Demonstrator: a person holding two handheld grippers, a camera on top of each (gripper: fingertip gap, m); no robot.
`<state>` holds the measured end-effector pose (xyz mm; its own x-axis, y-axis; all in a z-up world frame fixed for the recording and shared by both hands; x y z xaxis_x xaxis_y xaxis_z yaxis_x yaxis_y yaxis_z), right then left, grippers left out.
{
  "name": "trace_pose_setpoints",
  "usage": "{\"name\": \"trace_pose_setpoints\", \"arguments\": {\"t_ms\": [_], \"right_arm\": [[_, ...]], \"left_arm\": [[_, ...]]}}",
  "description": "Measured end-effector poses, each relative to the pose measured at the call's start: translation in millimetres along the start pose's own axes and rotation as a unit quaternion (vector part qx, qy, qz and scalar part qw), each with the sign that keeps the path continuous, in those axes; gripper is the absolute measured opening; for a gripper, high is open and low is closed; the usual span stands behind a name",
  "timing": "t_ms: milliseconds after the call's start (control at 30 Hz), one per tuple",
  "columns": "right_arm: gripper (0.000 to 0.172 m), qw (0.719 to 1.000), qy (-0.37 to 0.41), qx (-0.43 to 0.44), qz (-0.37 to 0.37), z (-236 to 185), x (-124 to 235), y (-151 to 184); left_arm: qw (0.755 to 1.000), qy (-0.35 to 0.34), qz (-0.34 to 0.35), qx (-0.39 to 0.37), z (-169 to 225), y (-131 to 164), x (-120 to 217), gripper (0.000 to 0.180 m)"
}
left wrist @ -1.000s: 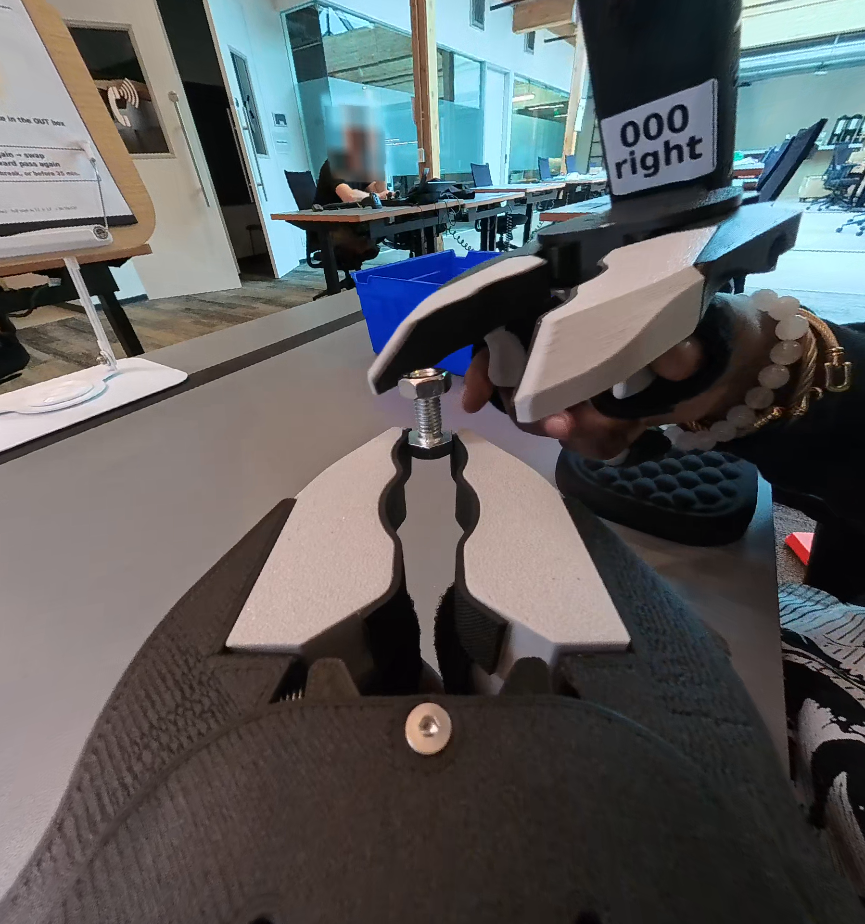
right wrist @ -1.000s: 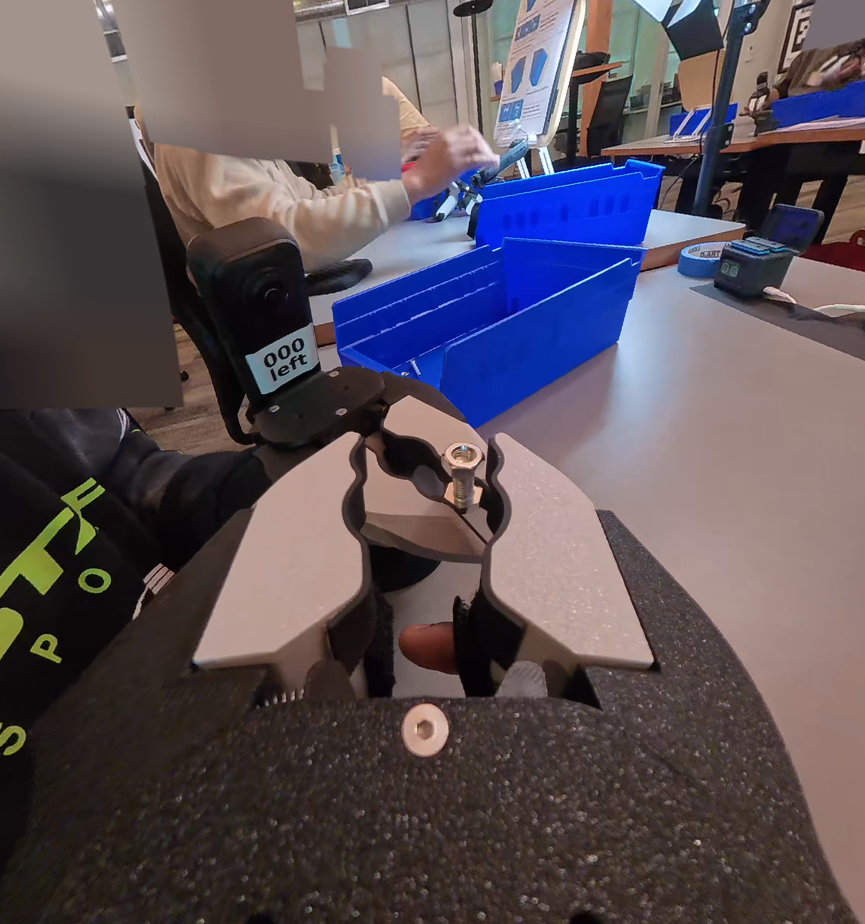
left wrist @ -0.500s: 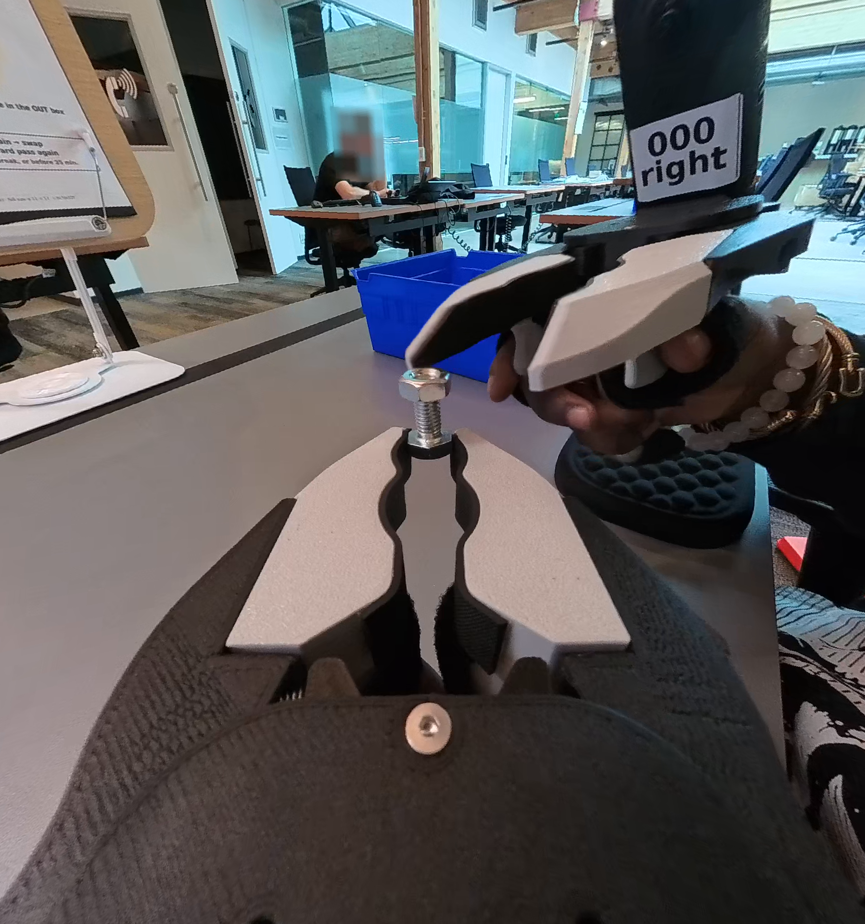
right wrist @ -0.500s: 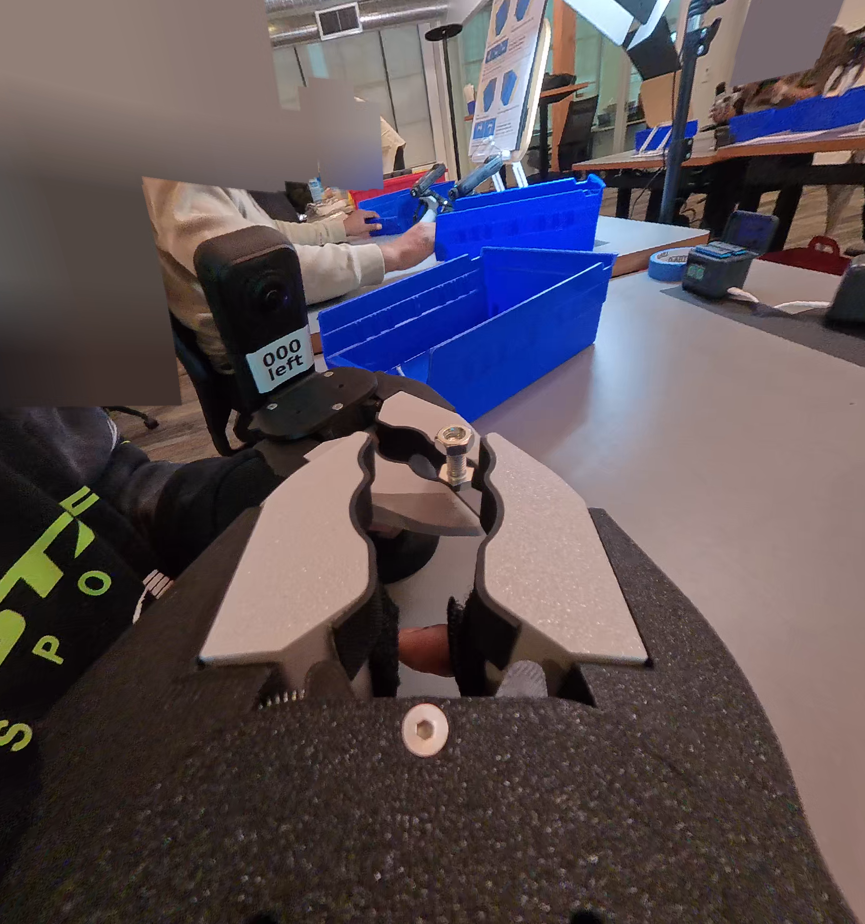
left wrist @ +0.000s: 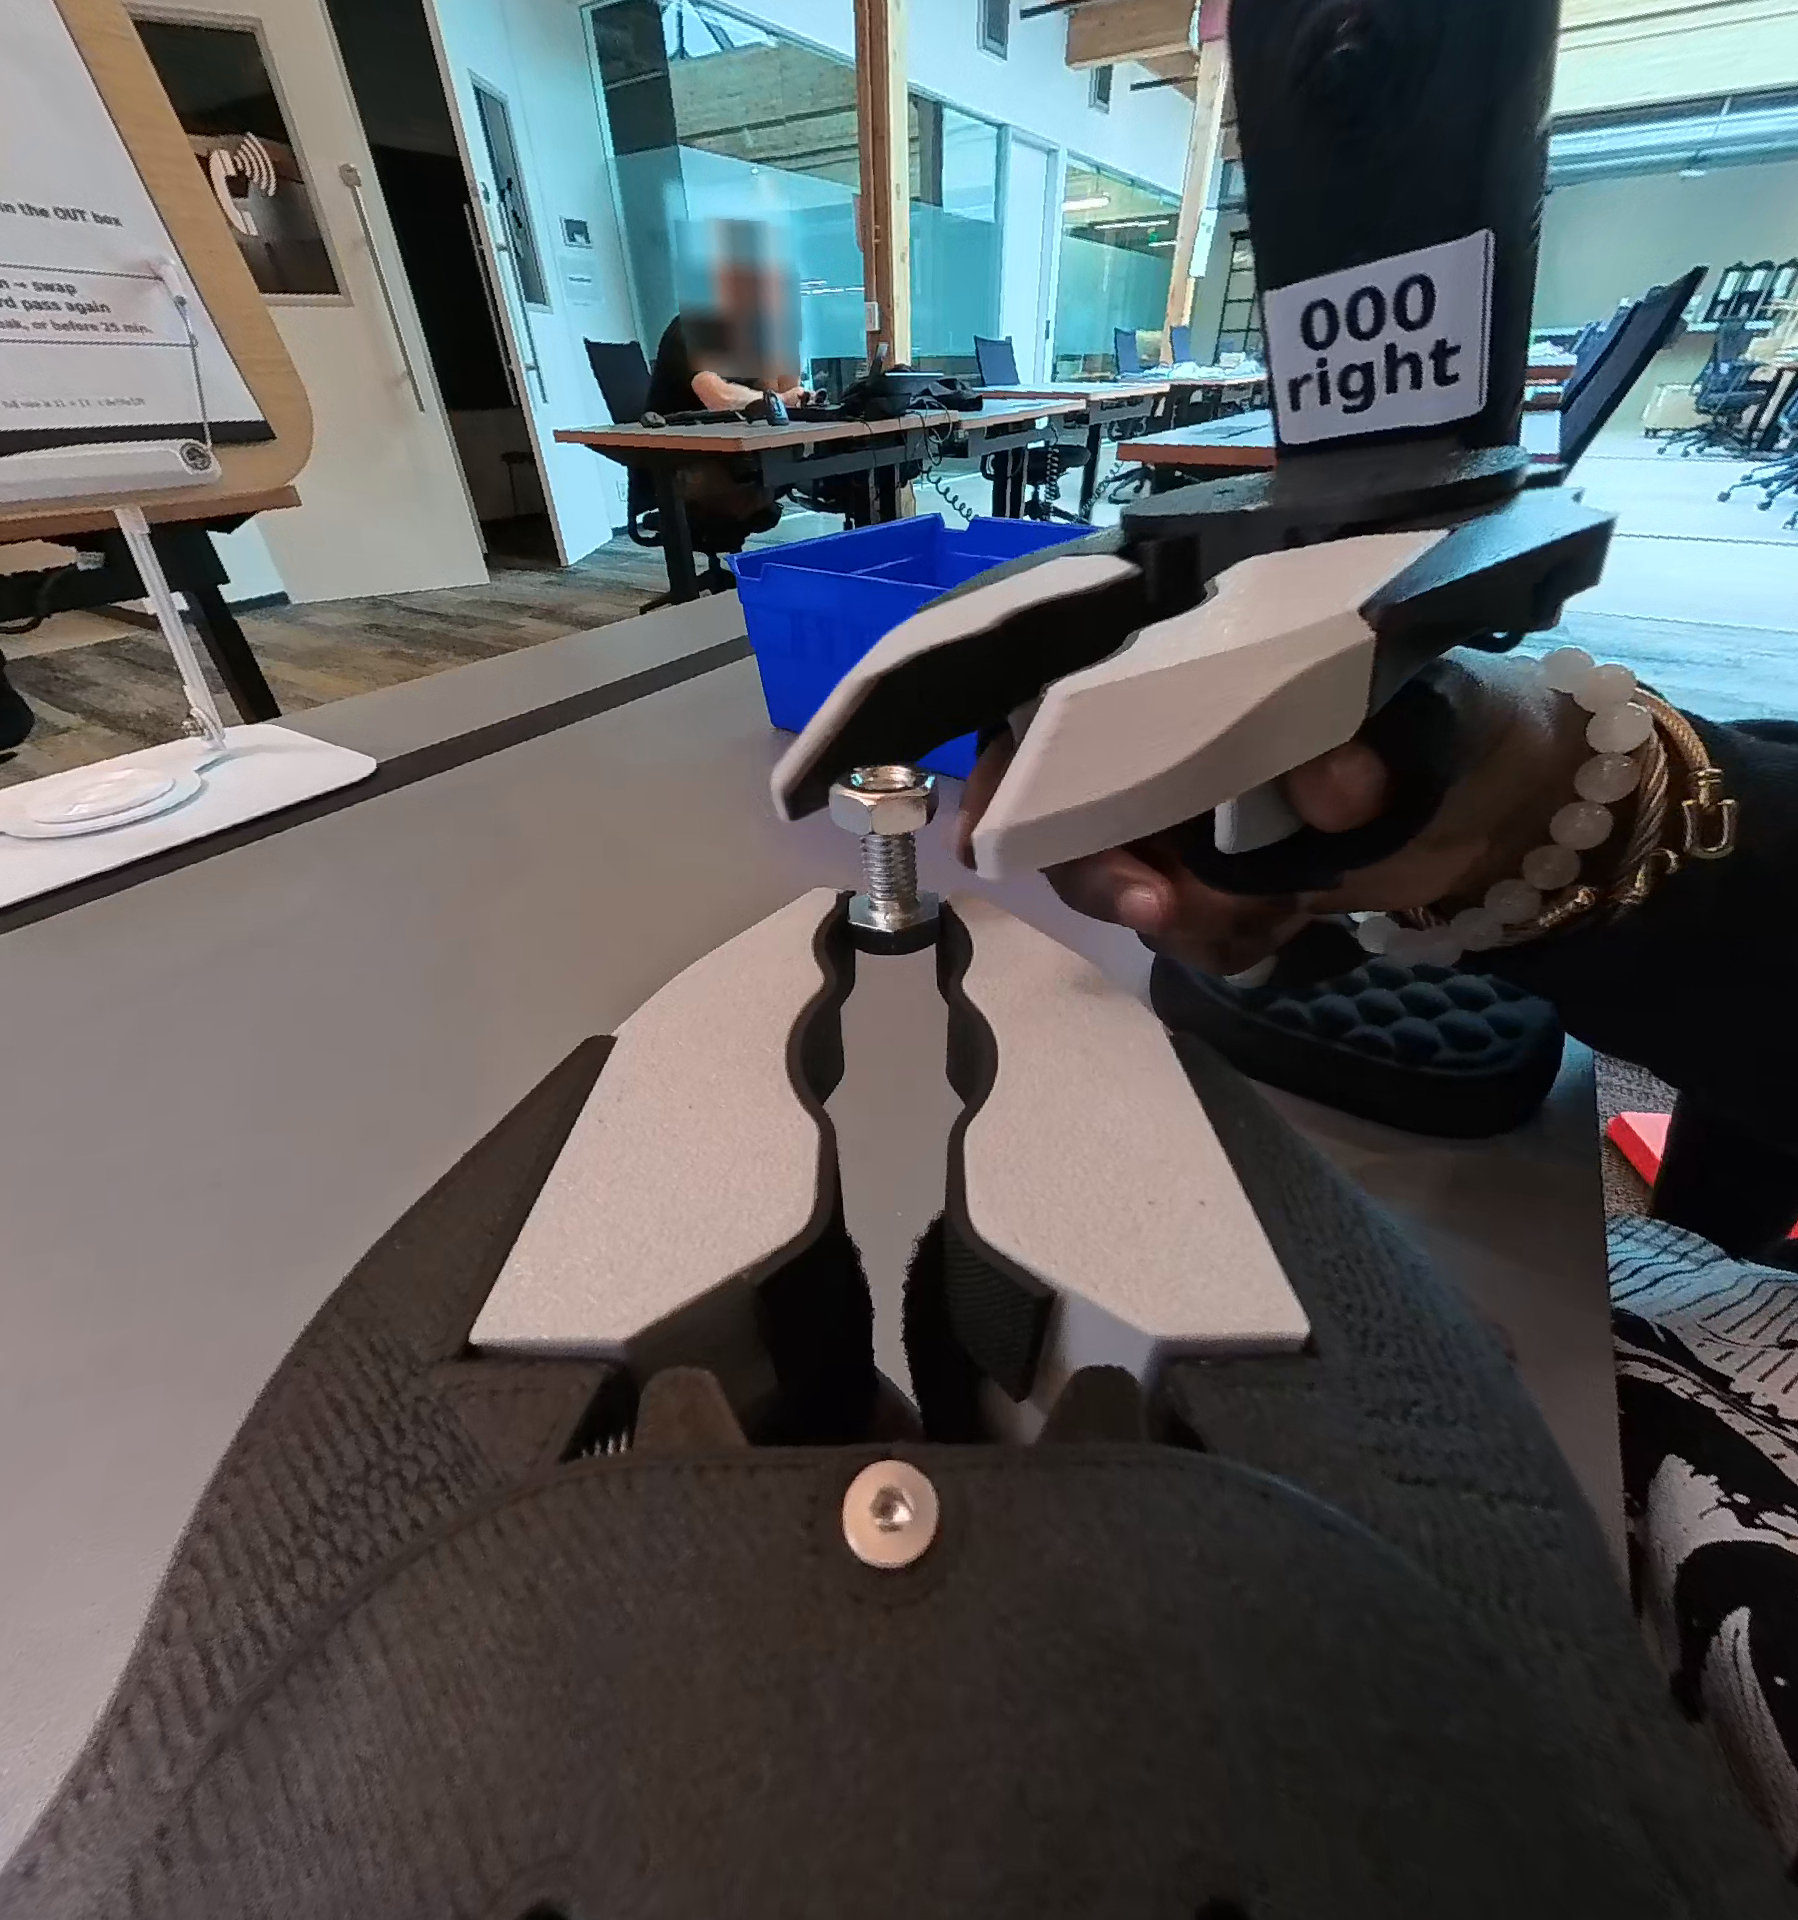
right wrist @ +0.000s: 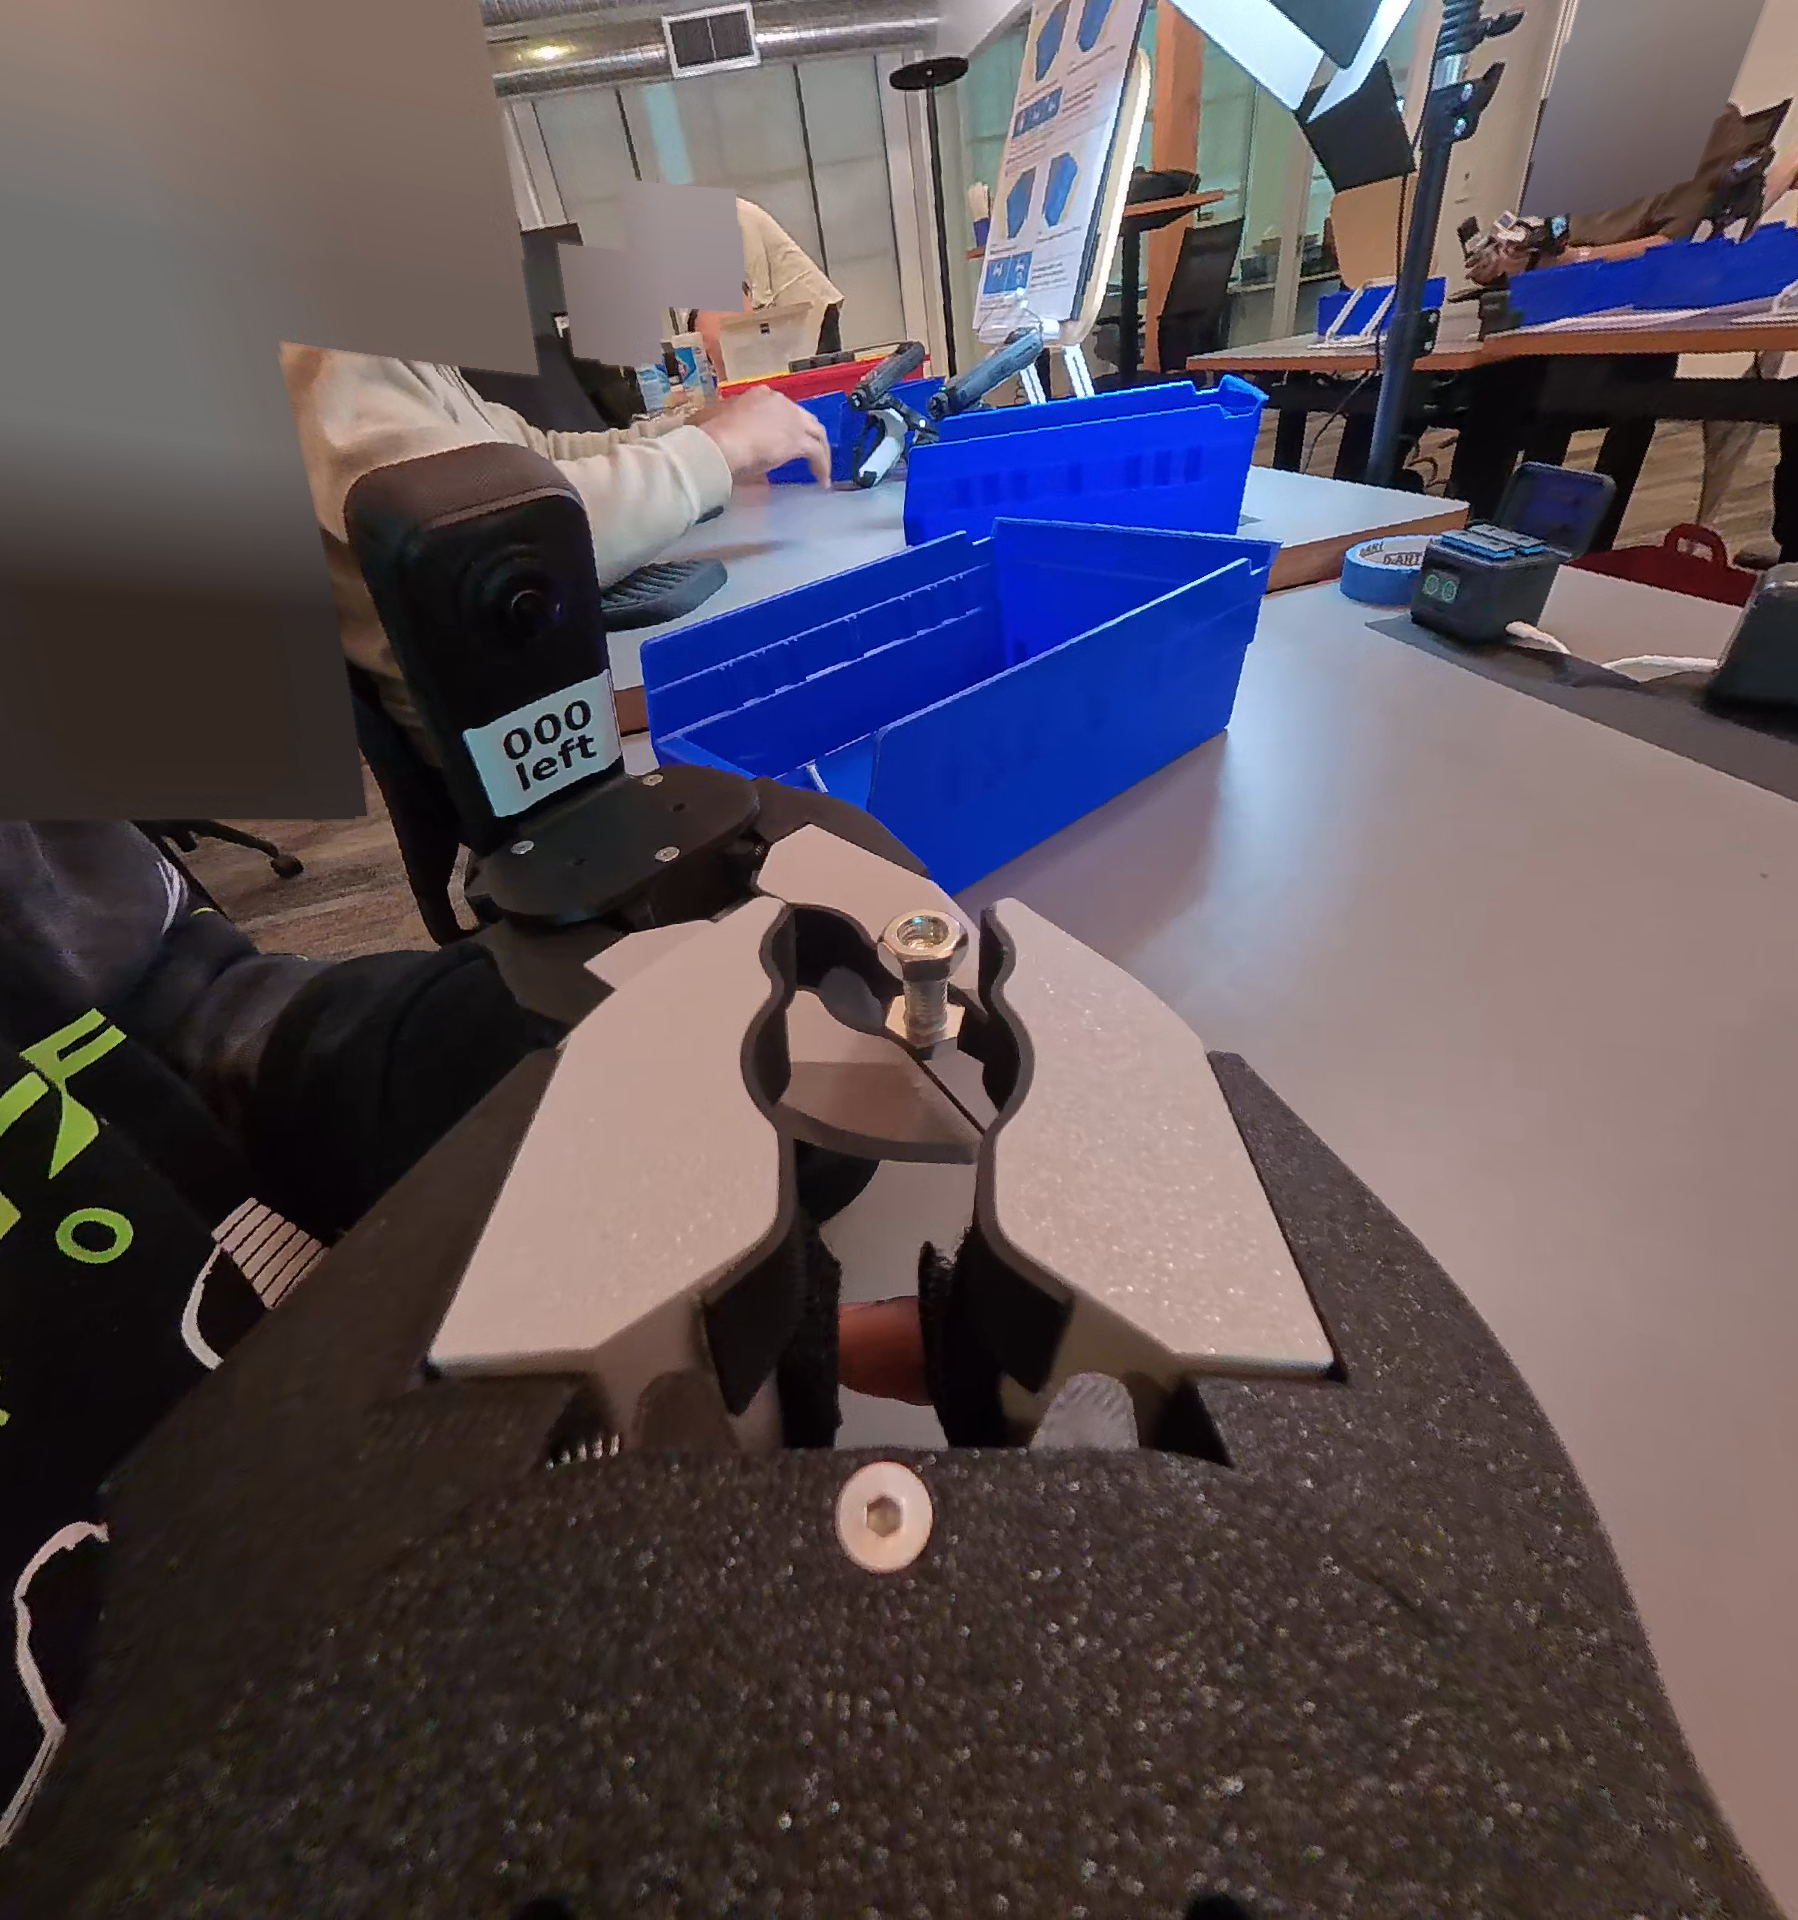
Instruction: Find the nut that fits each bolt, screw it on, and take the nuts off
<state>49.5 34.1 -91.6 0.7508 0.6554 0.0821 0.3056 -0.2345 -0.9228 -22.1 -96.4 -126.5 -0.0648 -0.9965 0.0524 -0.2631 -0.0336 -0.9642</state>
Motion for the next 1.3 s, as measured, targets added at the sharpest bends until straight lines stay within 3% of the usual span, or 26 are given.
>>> {"name": "trace_pose_setpoints", "arguments": {"t_ms": [467, 700, 967, 1300], "right_arm": [[0.029, 1.000, 0.014, -0.006, 0.006, -1, 13, 4], [0.047, 1.000, -0.002, -0.004, 0.011, 1, 0, 2], [0.046, 1.000, -0.018, -0.006, 0.001, 0, -7, 6], [0.039, 1.000, 0.005, -0.011, 0.008, -7, 16, 13]], "left_arm": [[1.000, -0.001, 0.000, 0.007, -1, 1, 0, 0.015], [1.000, 0.007, -0.002, -0.001, 0, 0, -1, 0.015], [1.000, 0.008, -0.004, 0.000, 0, 1, -1, 0.015], [1.000, 0.006, -0.003, 0.007, -1, 2, -1, 0.015]]}}
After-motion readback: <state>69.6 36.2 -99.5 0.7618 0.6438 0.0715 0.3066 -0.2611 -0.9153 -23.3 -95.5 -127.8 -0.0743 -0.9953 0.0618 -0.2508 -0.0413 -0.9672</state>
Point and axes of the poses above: each gripper's, where its closed fingertips meet, x back along the fingers, y out of its underside, z = x × y across the jaws, the point moved 10 cm from there along x, back along the fingers, and after that the axes turned 14 degrees about -x, right-handed, at the moved point
